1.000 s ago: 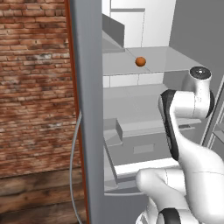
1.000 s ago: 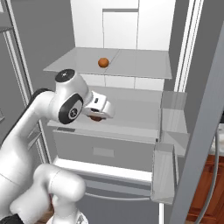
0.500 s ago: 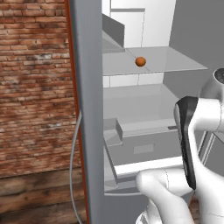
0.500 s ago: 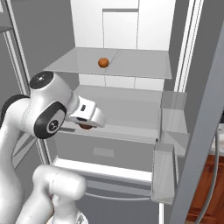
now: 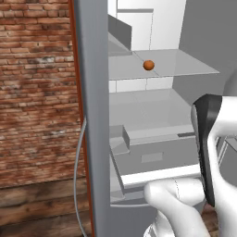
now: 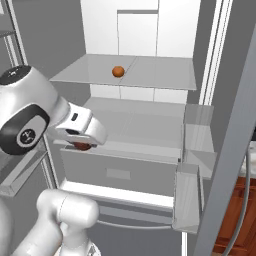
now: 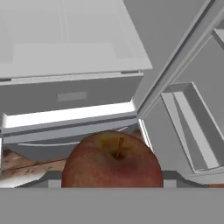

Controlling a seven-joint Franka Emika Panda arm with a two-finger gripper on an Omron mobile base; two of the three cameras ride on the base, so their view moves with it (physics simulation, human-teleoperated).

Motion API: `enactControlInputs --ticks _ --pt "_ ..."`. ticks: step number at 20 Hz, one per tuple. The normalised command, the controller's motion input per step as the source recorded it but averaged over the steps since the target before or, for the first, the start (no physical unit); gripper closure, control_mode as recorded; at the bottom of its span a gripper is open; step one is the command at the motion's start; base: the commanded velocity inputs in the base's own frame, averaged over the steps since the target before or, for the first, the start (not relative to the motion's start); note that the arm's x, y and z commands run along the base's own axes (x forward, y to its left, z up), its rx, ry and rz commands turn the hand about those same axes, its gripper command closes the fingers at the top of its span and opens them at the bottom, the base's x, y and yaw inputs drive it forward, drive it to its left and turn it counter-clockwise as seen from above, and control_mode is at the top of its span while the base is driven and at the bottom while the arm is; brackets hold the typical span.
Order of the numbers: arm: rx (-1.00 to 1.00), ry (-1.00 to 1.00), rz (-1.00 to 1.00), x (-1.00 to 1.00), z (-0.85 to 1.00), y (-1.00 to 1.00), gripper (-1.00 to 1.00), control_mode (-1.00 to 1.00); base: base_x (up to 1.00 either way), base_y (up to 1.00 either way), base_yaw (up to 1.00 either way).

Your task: Pick the tangerine and apple from the fridge and place them inside the tupperware on the counter.

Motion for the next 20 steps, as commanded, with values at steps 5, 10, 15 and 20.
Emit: enactControlInputs --ticks 5,10,15,20 --pt "-0.10 -0.04 0.00 -0.56 0.00 0.12 1.00 -1.00 0.00 0.00 0.00" --pt "-0.01 0.00 0.00 -0.28 0.00 0.05 1.00 -1.00 0.00 0.00 0.00" --pt "0.00 0.00 0.00 -0.16 0.00 0.01 1.00 1.00 -0.41 0.05 0.00" --pt "0.00 0.00 0.00 0.00 0.00 0.00 1.00 1.00 -0.81 0.26 0.00"
